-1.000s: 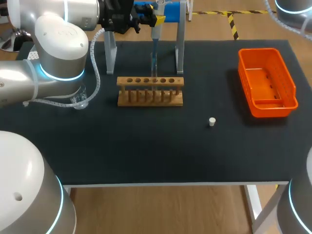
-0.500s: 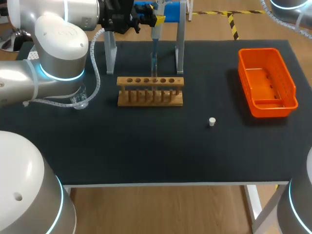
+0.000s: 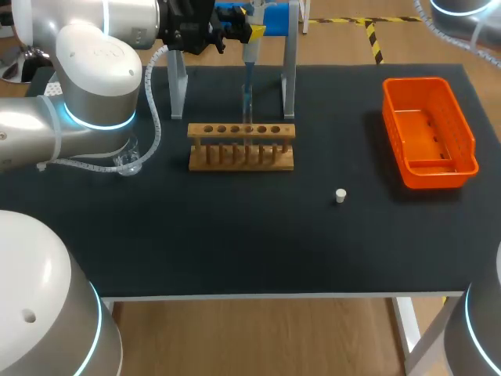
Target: Invert the test tube, pick up the pipette, mount the tip to pipette, aspirate from beaker and dispense into the tube, eject the tip, return the pipette, and cap with the stopper.
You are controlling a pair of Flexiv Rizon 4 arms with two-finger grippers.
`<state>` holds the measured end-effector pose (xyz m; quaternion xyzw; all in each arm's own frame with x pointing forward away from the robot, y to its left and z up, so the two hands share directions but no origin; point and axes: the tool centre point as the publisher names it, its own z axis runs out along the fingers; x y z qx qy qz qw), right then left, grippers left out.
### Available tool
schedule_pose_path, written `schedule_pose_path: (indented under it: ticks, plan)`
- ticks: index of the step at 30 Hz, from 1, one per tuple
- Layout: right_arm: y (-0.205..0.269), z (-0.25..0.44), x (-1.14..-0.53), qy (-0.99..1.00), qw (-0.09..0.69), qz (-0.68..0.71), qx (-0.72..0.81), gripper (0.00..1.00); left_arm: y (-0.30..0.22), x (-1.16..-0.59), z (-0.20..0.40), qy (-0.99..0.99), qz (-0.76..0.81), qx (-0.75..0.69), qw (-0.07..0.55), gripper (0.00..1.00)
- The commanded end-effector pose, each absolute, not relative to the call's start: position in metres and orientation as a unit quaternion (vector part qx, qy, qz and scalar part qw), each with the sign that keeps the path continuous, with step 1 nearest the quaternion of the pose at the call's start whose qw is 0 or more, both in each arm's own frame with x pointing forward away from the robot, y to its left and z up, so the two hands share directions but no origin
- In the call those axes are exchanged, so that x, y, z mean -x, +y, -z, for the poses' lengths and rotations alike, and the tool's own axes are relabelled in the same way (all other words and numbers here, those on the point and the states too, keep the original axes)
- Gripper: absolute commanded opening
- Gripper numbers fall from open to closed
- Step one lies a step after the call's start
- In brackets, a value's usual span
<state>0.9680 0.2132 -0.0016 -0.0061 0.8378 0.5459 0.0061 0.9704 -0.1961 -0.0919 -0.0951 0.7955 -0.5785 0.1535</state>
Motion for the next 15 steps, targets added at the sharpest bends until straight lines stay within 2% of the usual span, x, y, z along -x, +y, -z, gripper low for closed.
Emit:
schedule_pose_path:
  ticks: [1, 15]
  plan:
    - [0.2153, 0.0038, -0.9725, 0.838, -0.008, -0.545, 0.007, 0.00, -0.1954, -0.9705, 0.0914, 0.796, 0.578, 0.094, 0.153, 0.00]
    - [0.2177, 0.0105, -0.9724, 0.835, -0.030, -0.549, -0.002, 0.00, -0.1954, -0.9705, 0.0914, 0.796, 0.578, 0.094, 0.153, 0.00]
